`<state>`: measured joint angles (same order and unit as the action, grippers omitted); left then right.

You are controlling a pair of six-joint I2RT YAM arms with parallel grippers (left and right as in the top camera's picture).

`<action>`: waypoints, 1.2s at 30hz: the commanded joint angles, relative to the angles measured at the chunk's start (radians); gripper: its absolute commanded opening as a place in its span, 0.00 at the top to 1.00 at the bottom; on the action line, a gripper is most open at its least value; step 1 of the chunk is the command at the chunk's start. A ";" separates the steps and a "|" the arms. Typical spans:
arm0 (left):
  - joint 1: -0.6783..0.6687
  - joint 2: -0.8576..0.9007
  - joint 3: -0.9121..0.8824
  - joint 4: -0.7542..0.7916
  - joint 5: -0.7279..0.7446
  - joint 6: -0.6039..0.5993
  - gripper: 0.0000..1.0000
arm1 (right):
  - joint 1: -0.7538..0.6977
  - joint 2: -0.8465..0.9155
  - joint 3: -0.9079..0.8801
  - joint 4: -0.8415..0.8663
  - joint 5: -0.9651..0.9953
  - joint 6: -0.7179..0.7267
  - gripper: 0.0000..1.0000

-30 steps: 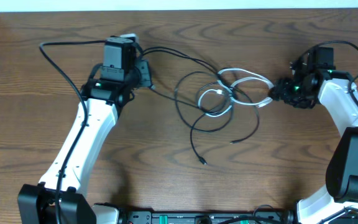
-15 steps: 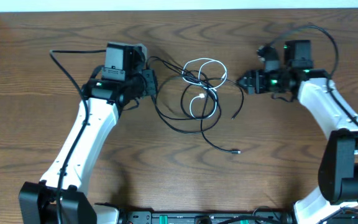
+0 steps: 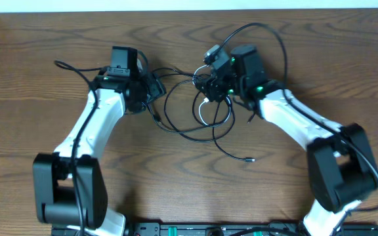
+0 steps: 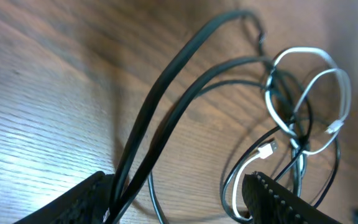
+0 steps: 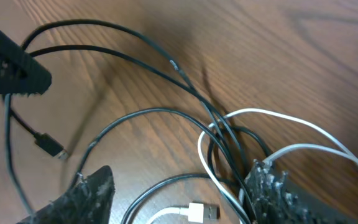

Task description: Untangle cables

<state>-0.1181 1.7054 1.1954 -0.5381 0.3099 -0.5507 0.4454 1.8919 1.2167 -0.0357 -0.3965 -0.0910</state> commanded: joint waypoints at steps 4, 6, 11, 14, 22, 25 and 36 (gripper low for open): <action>-0.003 0.061 0.005 -0.008 0.068 -0.031 0.30 | 0.026 0.112 0.010 0.055 0.063 -0.076 0.49; -0.003 0.066 0.005 -0.007 0.068 -0.031 0.30 | 0.027 0.139 0.010 0.073 0.080 -0.076 0.60; -0.003 0.066 0.005 -0.007 0.067 -0.031 0.30 | 0.028 0.165 0.010 0.085 0.080 -0.082 0.73; -0.003 0.066 0.005 -0.006 0.067 -0.031 0.30 | 0.034 0.170 0.010 0.069 0.081 -0.082 0.76; -0.003 0.066 0.005 0.000 0.064 -0.031 0.30 | 0.040 0.215 0.010 0.089 0.145 -0.083 0.76; -0.003 0.066 0.005 0.000 0.064 -0.030 0.30 | 0.040 0.243 0.010 0.132 0.160 -0.083 0.76; -0.003 0.066 0.005 0.000 0.064 -0.031 0.30 | 0.041 0.257 0.010 0.092 0.207 -0.082 0.79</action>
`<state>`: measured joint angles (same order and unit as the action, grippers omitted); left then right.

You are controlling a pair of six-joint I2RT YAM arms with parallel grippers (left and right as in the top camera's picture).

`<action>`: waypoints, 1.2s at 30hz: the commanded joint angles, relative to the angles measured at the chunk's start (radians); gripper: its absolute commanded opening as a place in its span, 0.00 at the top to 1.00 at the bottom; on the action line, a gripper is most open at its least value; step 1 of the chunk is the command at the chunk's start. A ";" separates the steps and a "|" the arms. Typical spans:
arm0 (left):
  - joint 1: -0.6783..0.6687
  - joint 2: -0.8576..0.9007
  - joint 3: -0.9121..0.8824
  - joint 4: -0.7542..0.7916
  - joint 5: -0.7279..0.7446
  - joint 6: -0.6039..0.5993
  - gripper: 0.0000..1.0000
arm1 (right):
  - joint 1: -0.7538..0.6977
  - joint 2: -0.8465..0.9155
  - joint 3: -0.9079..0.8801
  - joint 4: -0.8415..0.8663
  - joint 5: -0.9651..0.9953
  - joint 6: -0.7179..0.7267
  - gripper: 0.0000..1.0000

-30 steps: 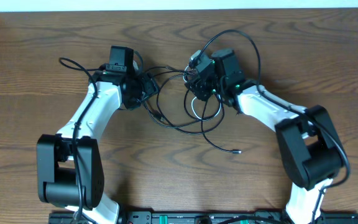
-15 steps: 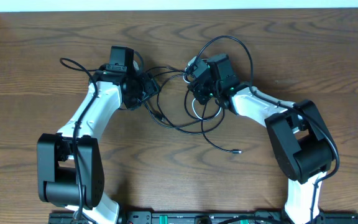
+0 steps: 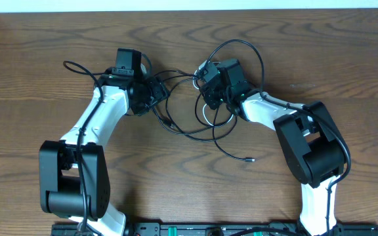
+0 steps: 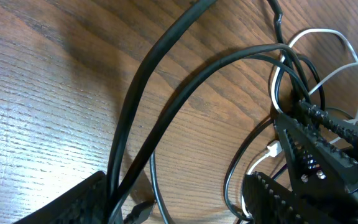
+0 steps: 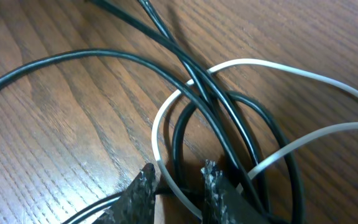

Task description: Untangle cables

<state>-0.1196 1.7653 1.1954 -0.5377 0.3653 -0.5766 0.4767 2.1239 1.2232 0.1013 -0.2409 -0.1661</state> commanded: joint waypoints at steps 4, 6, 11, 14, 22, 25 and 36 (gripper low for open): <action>-0.002 0.006 0.005 0.000 0.009 -0.005 0.30 | 0.016 0.029 0.003 -0.148 0.052 -0.080 0.55; -0.002 0.006 0.005 0.000 0.009 -0.005 0.30 | 0.019 0.034 0.003 -0.172 0.068 -0.086 0.54; -0.002 0.006 0.005 0.000 0.009 -0.005 0.30 | 0.022 0.042 0.003 -0.189 0.134 -0.080 0.69; -0.002 0.006 0.005 0.000 0.009 -0.005 0.30 | 0.022 0.042 0.003 -0.199 0.153 -0.030 0.83; -0.002 0.006 0.005 0.000 0.009 -0.004 0.30 | 0.016 0.018 0.029 -0.309 0.095 0.182 0.93; -0.002 0.006 0.005 0.000 0.008 -0.004 0.30 | 0.008 -0.019 0.067 -0.385 0.082 0.206 0.99; -0.001 0.006 0.005 0.000 0.008 0.026 0.29 | -0.014 -0.240 0.192 -0.699 -0.020 0.134 0.99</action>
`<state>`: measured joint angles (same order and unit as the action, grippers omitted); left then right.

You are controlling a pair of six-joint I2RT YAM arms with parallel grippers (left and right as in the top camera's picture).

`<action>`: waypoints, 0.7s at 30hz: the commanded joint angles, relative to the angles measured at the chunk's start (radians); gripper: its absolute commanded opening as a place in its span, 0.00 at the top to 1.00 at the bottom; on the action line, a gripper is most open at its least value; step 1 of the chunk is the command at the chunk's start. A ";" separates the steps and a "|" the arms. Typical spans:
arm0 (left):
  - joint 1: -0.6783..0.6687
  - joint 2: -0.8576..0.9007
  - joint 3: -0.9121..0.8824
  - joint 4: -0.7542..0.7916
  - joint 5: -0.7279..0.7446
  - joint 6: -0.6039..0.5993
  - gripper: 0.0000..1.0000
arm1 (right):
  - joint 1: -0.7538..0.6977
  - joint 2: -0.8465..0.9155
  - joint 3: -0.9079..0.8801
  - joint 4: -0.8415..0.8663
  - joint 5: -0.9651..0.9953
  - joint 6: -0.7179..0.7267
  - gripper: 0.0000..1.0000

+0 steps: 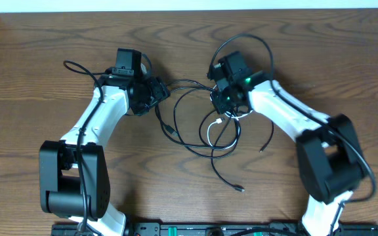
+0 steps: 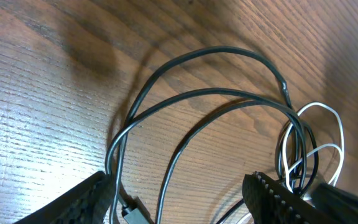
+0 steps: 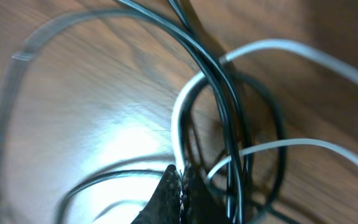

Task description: Untangle cables

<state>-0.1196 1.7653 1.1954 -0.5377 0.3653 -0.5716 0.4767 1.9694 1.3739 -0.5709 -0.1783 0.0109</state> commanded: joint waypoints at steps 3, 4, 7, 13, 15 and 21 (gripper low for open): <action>-0.002 0.006 0.005 0.000 0.009 0.021 0.28 | -0.021 -0.093 0.041 -0.051 -0.127 -0.046 0.99; -0.002 0.006 0.005 0.000 0.009 0.021 0.28 | -0.024 -0.091 0.040 -0.059 -0.136 -0.047 0.99; -0.009 0.006 0.005 0.000 0.009 0.021 0.27 | -0.029 -0.082 0.040 -0.066 -0.139 -0.054 0.99; -0.035 0.006 0.005 0.008 0.008 0.021 0.26 | -0.031 -0.008 0.039 -0.068 -0.138 -0.169 0.73; -0.035 0.006 0.005 0.008 0.008 0.021 0.26 | -0.029 0.027 0.039 -0.065 -0.138 -0.214 0.73; -0.035 0.006 0.005 0.008 0.000 0.021 0.26 | -0.031 0.085 0.039 -0.011 -0.138 -0.271 0.74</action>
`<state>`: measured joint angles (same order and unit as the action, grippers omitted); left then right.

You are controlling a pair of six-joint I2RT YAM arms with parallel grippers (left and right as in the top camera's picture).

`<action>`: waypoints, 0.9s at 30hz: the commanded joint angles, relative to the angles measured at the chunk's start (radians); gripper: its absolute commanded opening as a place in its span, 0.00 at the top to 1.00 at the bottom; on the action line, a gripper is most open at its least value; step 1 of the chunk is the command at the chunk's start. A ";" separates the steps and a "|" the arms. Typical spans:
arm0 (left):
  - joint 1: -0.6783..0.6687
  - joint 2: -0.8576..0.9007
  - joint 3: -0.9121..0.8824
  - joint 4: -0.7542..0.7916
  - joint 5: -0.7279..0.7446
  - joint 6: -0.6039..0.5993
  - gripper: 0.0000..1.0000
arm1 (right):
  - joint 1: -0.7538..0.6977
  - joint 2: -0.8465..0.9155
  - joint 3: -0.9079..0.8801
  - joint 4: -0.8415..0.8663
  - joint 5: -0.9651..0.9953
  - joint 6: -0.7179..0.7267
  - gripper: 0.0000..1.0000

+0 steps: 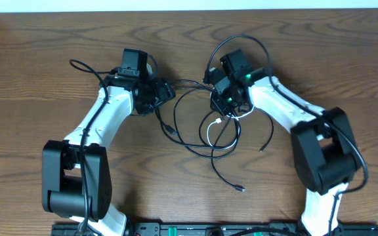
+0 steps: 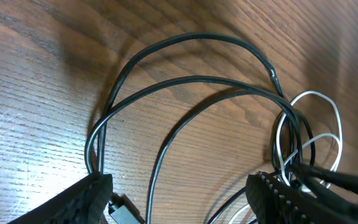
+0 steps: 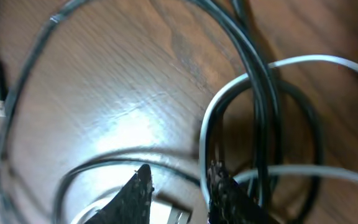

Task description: Untangle cables

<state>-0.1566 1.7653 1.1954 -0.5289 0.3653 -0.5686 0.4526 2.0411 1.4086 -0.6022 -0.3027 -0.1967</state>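
Observation:
Black cables (image 1: 184,139) and a white cable (image 1: 209,132) lie tangled in the middle of the wooden table (image 1: 31,59). My right gripper (image 1: 223,101) hovers low over the knot; in its wrist view the right gripper (image 3: 178,193) is open by a narrow gap, with the white cable (image 3: 303,62) running along its right finger (image 3: 222,190). At the tangle's left end my left gripper (image 1: 165,92) stands wide open. In its wrist view, the left gripper (image 2: 191,199) has black cables (image 2: 191,79) and a plug (image 2: 124,211) lying between its fingers.
Loose black cable ends reach toward the front (image 1: 241,189) and the right (image 1: 262,149). A black loop rises behind the right wrist (image 1: 245,39). Another thin lead trails off at the far left (image 1: 77,64). The table's back edge (image 1: 189,9) is close behind both arms.
My right gripper's fingers were pressed together on the white cable; now they stand slightly apart with the cable beside one finger. My left gripper has shifted a little to the right.
Both grippers began open over the tangle. My right gripper's fingers then narrowed round the white loop, and later were shut on it with the tangle lying nearer the front. Now the right gripper is open again. My left gripper stayed open throughout.

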 commanded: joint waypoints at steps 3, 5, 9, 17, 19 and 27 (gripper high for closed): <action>0.002 0.006 0.005 -0.001 -0.011 0.018 0.26 | -0.006 0.016 0.004 0.046 -0.010 -0.074 0.74; 0.002 0.006 0.005 -0.001 -0.011 0.018 0.26 | -0.006 0.019 0.004 0.061 -0.010 -0.083 0.74; 0.002 0.006 0.005 -0.002 -0.011 0.018 0.26 | -0.006 0.037 0.004 0.074 -0.010 -0.090 0.74; 0.002 0.006 0.005 -0.002 -0.015 0.018 0.26 | -0.006 0.088 0.003 0.072 -0.003 -0.089 0.81; 0.002 0.006 0.005 -0.002 -0.015 0.018 0.26 | -0.006 0.088 0.003 0.071 -0.003 -0.089 0.84; 0.002 0.006 0.005 -0.002 -0.014 0.018 0.26 | -0.027 0.072 0.012 0.089 -0.058 0.028 0.99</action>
<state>-0.1566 1.7657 1.1954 -0.5278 0.3611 -0.5686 0.4465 2.1124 1.4090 -0.5114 -0.3042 -0.2306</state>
